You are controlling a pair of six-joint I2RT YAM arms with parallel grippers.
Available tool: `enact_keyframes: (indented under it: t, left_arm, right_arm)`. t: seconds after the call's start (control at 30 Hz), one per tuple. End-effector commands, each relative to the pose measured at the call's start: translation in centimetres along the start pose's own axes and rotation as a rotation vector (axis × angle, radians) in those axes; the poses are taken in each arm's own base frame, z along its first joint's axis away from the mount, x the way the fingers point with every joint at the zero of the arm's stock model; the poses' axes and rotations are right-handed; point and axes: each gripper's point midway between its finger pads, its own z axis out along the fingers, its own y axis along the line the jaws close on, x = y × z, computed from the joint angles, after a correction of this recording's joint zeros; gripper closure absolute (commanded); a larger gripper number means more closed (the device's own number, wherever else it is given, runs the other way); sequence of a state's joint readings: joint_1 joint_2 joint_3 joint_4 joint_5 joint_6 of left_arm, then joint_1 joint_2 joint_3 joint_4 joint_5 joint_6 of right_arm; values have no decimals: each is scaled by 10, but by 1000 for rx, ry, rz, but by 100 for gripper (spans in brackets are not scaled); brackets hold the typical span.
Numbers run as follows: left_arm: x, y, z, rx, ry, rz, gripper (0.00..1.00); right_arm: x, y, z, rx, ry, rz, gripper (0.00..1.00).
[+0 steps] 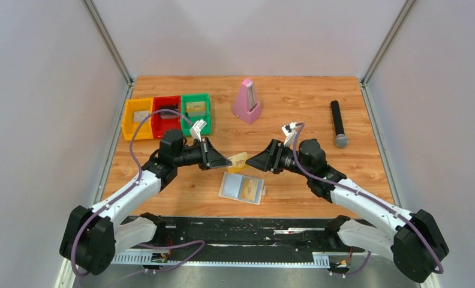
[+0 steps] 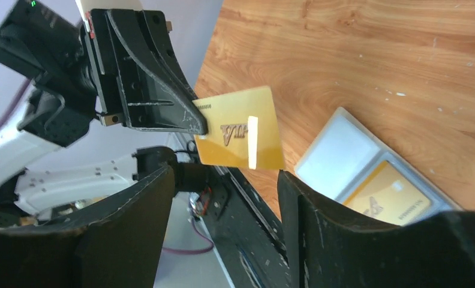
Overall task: Take the credit cards out of the card holder
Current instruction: Remove the credit card from the card holder, then place the credit card in the storage box.
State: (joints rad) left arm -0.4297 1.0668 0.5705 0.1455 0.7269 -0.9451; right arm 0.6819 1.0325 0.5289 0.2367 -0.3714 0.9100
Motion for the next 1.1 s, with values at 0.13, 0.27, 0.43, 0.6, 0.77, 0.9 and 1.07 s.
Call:
enact_keyframes:
  t: [0.13, 0.27, 0.43, 0.6, 0.77, 0.9, 1.07]
  left_arm:
    - [22, -18, -7, 127, 173, 117, 100]
    - [27, -21, -7, 162, 204, 111, 100]
    - [31, -22, -7, 183, 227, 106, 100]
    - [31, -24, -8, 194, 238, 111, 99]
    - [30, -22, -6, 188, 236, 102, 87]
    - [25, -23, -5, 172, 209, 91, 74]
    - [21, -26, -3, 179, 181, 46, 63]
  right_arm:
    - [7, 15, -1, -107, 219, -164, 32]
    - [5, 18, 5, -119, 245, -172, 32]
    - [5, 19, 9, -129, 265, -170, 43]
    - [7, 19, 10, -135, 274, -167, 71]
    - [4, 18, 10, -143, 247, -143, 99]
    - [-4, 16, 8, -145, 195, -68, 100]
    - [-12, 17, 3, -190, 116, 0, 100]
